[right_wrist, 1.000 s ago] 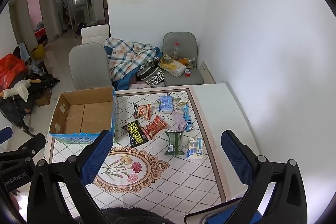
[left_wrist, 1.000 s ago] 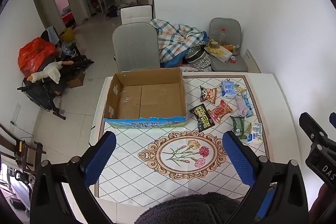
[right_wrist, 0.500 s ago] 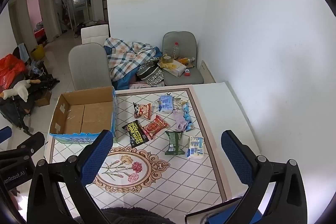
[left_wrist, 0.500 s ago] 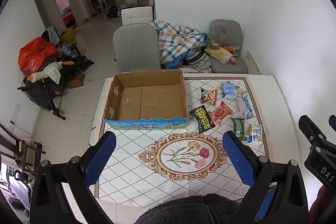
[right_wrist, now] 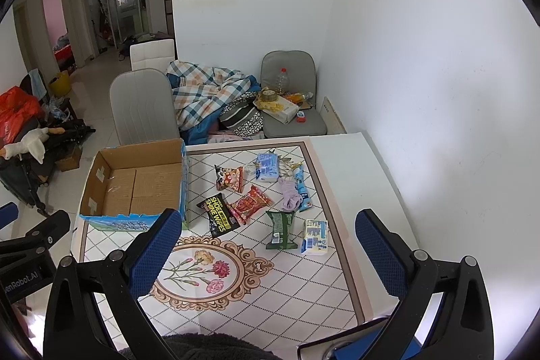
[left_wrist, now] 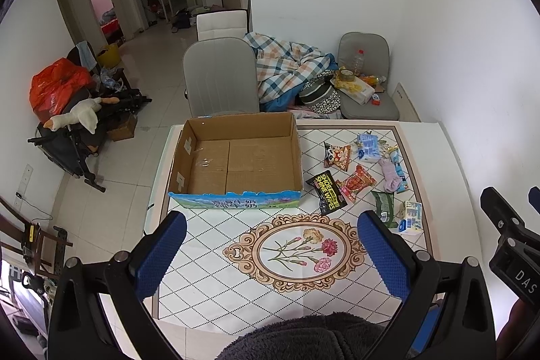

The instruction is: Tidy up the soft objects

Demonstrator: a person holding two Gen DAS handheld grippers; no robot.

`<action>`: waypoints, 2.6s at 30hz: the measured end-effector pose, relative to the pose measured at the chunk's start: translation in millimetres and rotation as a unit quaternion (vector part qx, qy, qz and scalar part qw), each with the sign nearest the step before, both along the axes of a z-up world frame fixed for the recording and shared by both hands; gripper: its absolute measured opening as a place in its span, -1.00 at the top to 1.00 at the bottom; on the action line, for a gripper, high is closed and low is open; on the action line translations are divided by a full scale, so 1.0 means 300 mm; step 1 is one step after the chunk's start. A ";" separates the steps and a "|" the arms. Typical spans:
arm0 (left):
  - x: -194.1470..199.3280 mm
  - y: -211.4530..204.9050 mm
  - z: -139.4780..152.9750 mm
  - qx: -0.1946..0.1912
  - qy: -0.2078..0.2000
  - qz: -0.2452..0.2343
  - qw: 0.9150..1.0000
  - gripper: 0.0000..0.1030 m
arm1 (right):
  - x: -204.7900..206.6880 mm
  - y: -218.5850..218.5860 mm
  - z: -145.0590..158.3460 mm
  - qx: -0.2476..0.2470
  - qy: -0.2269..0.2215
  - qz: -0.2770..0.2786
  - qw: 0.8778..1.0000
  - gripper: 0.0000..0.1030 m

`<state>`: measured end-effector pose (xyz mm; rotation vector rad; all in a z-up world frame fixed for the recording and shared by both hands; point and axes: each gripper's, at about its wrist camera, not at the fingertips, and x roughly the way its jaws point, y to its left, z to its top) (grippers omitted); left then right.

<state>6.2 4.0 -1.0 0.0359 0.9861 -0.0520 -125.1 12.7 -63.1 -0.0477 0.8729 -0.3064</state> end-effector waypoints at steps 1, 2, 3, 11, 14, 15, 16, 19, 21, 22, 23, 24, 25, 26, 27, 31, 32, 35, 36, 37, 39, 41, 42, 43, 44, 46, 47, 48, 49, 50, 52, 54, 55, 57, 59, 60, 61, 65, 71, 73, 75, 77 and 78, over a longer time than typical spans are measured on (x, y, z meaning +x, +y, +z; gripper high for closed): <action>0.001 0.003 -0.001 -0.001 0.001 0.000 1.000 -1.00 | 0.001 0.000 0.001 0.001 0.001 0.000 1.000 -1.00; 0.001 0.004 -0.001 0.000 0.001 -0.001 1.000 -1.00 | 0.001 0.001 0.002 0.001 0.001 0.000 1.000 -1.00; 0.002 0.006 -0.001 0.000 0.001 -0.001 1.000 -1.00 | 0.006 -0.004 0.001 0.001 0.002 0.000 1.000 -1.00; 0.003 0.004 -0.003 0.000 0.001 -0.001 1.000 -1.00 | 0.006 -0.004 0.003 0.000 0.001 0.000 1.000 -1.00; 0.004 0.004 -0.003 0.000 0.001 -0.001 1.000 -1.00 | 0.013 0.000 -0.005 -0.001 0.002 -0.001 1.000 -1.00; 0.005 0.005 -0.004 -0.001 0.002 0.000 1.000 -1.00 | 0.013 -0.001 -0.005 0.000 0.002 0.000 1.000 -1.00; 0.002 0.007 -0.004 -0.002 0.001 0.000 1.000 -1.00 | 0.013 0.000 -0.005 0.001 0.002 0.000 1.000 -1.00; 0.000 0.011 -0.005 -0.002 0.001 -0.002 1.000 -1.00 | 0.016 0.005 -0.005 0.000 0.003 -0.001 1.000 -1.00; 0.001 0.009 -0.006 -0.002 0.002 -0.001 1.000 -1.00 | 0.019 0.007 -0.008 -0.002 0.002 -0.001 1.000 -1.00; 0.001 0.008 -0.006 -0.002 0.002 -0.002 1.000 -1.00 | 0.017 0.005 -0.007 -0.001 0.002 -0.001 1.000 -1.00; 0.000 0.008 -0.007 -0.003 0.002 -0.003 1.000 -1.00 | 0.019 0.006 -0.008 -0.002 0.002 -0.002 1.000 -1.00; -0.001 0.009 -0.007 -0.002 0.002 -0.003 1.000 -1.00 | 0.021 0.009 -0.007 -0.003 0.002 -0.002 1.000 -1.00; -0.001 0.009 -0.007 -0.003 0.002 -0.003 1.000 -1.00 | 0.021 0.009 -0.006 -0.003 0.003 -0.003 1.000 -1.00; 0.000 0.009 -0.007 -0.003 0.002 -0.003 1.000 -1.00 | 0.021 0.010 -0.005 -0.003 0.003 -0.003 1.000 -1.00; -0.001 0.010 -0.008 -0.004 0.002 -0.004 1.000 -1.00 | 0.022 0.010 -0.005 -0.003 0.003 -0.004 1.000 -1.00; 0.000 0.010 -0.009 -0.004 0.002 -0.003 1.000 -1.00 | 0.020 0.014 -0.003 -0.005 0.003 -0.005 1.000 -1.00; -0.001 0.009 -0.009 -0.004 0.002 -0.003 1.000 -1.00 | 0.017 0.013 -0.003 -0.005 0.003 -0.004 1.000 -1.00; 0.000 0.010 -0.009 -0.003 0.002 -0.004 1.000 -1.00 | 0.009 0.024 0.002 -0.006 0.003 -0.004 1.000 -1.00; 0.002 0.011 -0.011 -0.003 0.003 -0.004 1.000 -1.00 | 0.009 0.027 0.003 -0.007 0.003 -0.004 1.000 -1.00; 0.001 0.010 -0.011 -0.004 0.003 -0.004 1.000 -1.00 | 0.009 0.027 0.004 -0.006 0.002 -0.003 1.000 -1.00; 0.002 0.011 -0.011 -0.004 0.003 -0.004 1.000 -1.00 | 0.008 0.032 0.005 -0.008 0.001 -0.004 1.000 -1.00; 0.003 0.011 -0.011 -0.004 0.002 -0.004 1.000 -1.00 | 0.007 0.035 0.011 -0.008 -0.001 -0.004 1.000 -1.00; 0.005 0.014 -0.013 -0.004 0.002 -0.004 1.000 -1.00 | 0.008 0.037 0.014 -0.008 -0.003 -0.004 1.000 -1.00; 0.005 0.014 -0.013 -0.005 0.003 -0.004 1.000 -1.00 | 0.010 0.039 0.015 -0.009 -0.002 -0.004 1.000 -1.00; 0.004 0.012 -0.013 -0.004 0.002 -0.004 1.000 -1.00 | 0.009 0.037 0.014 -0.007 -0.002 -0.003 1.000 -1.00; 0.005 0.013 -0.013 -0.004 0.003 -0.004 1.000 -1.00 | 0.010 0.041 0.018 -0.008 -0.002 -0.001 1.000 -1.00; 0.004 0.012 -0.013 -0.004 0.002 -0.004 1.000 -1.00 | 0.009 0.040 0.017 -0.008 -0.002 -0.001 1.000 -1.00; 0.004 0.012 -0.014 -0.005 0.002 -0.003 1.000 -1.00 | 0.008 0.040 0.018 -0.007 -0.002 -0.001 1.000 -1.00; 0.005 0.017 -0.016 -0.006 0.002 -0.004 1.000 -1.00 | 0.008 0.041 0.019 -0.007 -0.001 -0.001 1.000 -1.00; 0.006 0.018 -0.016 -0.005 0.003 -0.004 1.000 -1.00 | 0.008 0.044 0.018 -0.008 -0.001 -0.001 1.000 -1.00; 0.006 0.020 -0.015 -0.005 0.002 -0.003 1.000 -1.00 | 0.009 0.043 0.018 -0.006 -0.001 -0.001 1.000 -1.00; 0.005 0.019 -0.016 -0.006 0.003 -0.003 1.000 -1.00 | 0.007 0.045 0.020 -0.008 -0.001 -0.002 1.000 -1.00; 0.005 0.019 -0.016 -0.006 0.003 -0.003 1.000 -1.00 | 0.007 0.045 0.019 -0.008 -0.001 -0.001 1.000 -1.00; 0.005 0.020 -0.016 -0.005 0.002 -0.003 1.000 -1.00 | 0.008 0.048 0.018 -0.007 -0.001 0.000 1.000 -1.00; 0.008 0.025 -0.019 -0.007 0.003 -0.003 1.000 -1.00 | 0.008 0.047 0.016 -0.006 0.000 0.000 1.000 -1.00; 0.009 0.031 -0.018 -0.008 0.004 -0.003 1.000 -1.00 | 0.008 0.048 0.016 -0.004 0.001 0.000 1.000 -1.00; 0.019 0.032 -0.024 -0.009 0.005 -0.004 1.000 -1.00 | 0.011 0.046 0.013 -0.003 0.002 0.000 1.000 -1.00; 0.083 0.011 -0.060 -0.014 0.014 -0.012 1.000 -1.00 | 0.041 -0.007 -0.016 0.025 0.014 -0.011 1.000 -1.00; 0.272 -0.086 -0.178 -0.016 0.048 -0.046 0.998 -1.00 | 0.137 -0.213 -0.139 0.044 0.047 -0.059 0.996 -1.00; 0.359 -0.149 -0.255 -0.020 0.073 -0.057 0.995 -1.00 | 0.179 -0.312 -0.215 0.053 0.068 -0.079 0.993 -1.00; 0.433 -0.209 -0.333 -0.021 0.100 -0.070 0.992 -1.00 | 0.224 -0.421 -0.311 0.064 0.087 -0.099 0.989 -1.00; 0.531 -0.296 -0.453 -0.016 0.140 -0.082 0.987 -1.00 | 0.279 -0.538 -0.424 0.071 0.114 -0.118 0.984 -1.00; 0.578 -0.340 -0.519 -0.011 0.163 -0.086 0.983 -1.00 | 0.306 -0.594 -0.484 0.078 0.131 -0.127 0.980 -1.00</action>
